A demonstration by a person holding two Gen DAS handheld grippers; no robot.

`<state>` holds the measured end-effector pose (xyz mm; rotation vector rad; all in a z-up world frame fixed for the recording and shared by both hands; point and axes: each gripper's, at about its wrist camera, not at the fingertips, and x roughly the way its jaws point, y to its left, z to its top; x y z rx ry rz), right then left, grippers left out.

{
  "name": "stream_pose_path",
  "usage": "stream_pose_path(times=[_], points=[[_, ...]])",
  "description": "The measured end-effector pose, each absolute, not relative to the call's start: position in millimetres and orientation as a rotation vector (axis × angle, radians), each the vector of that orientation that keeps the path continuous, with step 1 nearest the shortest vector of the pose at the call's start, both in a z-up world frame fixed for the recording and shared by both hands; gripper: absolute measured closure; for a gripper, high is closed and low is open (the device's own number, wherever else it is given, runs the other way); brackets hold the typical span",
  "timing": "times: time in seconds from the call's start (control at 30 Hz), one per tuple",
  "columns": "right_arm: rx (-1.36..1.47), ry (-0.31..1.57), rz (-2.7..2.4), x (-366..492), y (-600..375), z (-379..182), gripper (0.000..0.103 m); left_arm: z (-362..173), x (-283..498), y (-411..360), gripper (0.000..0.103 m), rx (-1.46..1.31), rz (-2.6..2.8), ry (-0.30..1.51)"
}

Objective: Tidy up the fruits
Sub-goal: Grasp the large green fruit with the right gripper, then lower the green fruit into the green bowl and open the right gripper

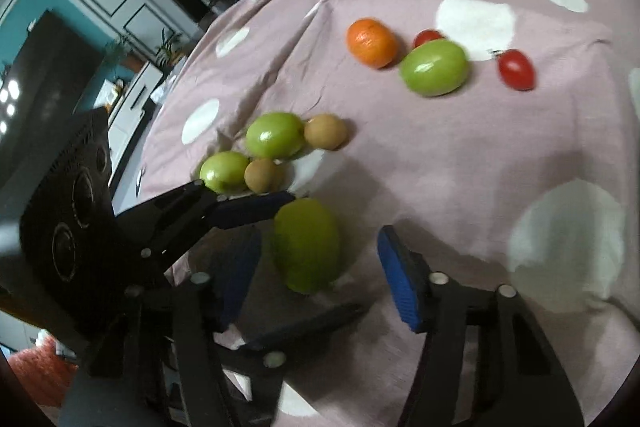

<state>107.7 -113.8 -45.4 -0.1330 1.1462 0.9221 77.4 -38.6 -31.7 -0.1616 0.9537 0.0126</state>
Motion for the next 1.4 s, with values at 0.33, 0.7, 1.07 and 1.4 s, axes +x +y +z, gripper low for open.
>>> stream_pose_path(times=[0.33, 0.7, 1.07, 1.4], points=[[-0.151, 1.129, 0.923, 105.4, -99.2, -52.6, 0.063, -29.8, 78.2, -32.4, 0.054, -0.187, 0.018, 0.963], [-0.059, 0.938, 0.884, 103.1, -161.9, 9.3, 0.063, 28.0, 101.1, -80.5, 0.054, -0.097, -0.065, 0.829], [0.226, 0.775, 0.636, 145.5, -338.9, 56.5, 0.063, 61.1, 215.0, -204.6, 0.054, -0.012, -0.352, 0.789], [0.180, 0.843, 0.451, 160.9, -368.0, 37.9, 0.060, 32.0, 248.9, -236.2, 0.047, -0.007, -0.340, 0.893]])
